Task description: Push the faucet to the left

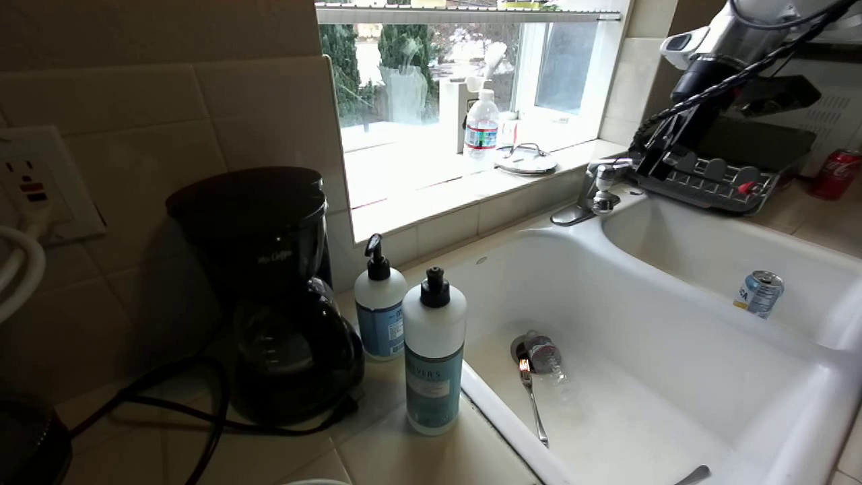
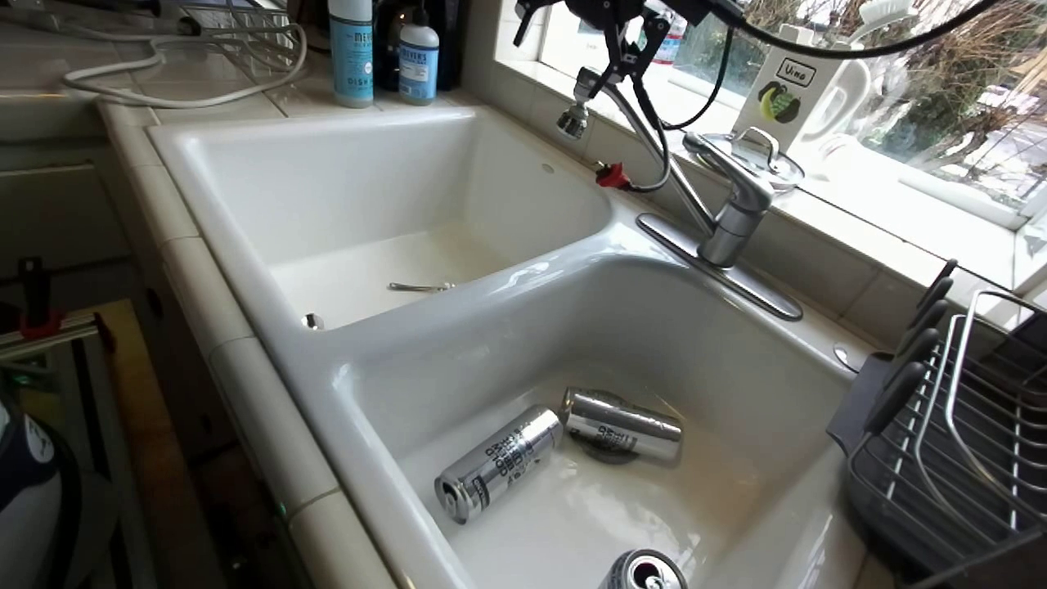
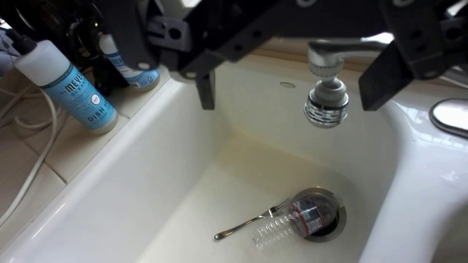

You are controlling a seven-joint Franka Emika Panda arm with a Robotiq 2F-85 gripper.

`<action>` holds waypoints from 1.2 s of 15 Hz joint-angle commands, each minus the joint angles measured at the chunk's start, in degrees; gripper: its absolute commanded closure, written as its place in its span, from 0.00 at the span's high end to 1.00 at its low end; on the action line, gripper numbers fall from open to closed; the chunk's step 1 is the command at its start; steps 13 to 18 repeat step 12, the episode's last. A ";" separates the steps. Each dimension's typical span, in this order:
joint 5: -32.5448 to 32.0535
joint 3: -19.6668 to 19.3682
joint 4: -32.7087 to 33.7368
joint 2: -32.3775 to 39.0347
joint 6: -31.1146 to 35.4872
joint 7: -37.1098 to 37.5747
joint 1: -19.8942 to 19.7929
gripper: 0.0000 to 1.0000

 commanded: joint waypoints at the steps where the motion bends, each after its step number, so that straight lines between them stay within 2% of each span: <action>1: 0.06 -1.43 -5.33 -9.32 -2.57 -0.43 -2.32 1.00; 3: -1.01 -2.74 -7.42 -13.15 -3.24 1.43 -3.95 1.00; 8: -2.35 -5.77 -12.52 -17.63 4.07 7.36 -8.67 1.00; 9: -1.86 -6.43 -9.15 -15.39 1.08 4.61 -6.35 1.00; 18: -1.91 -7.20 -9.48 -15.70 1.46 4.50 -6.38 1.00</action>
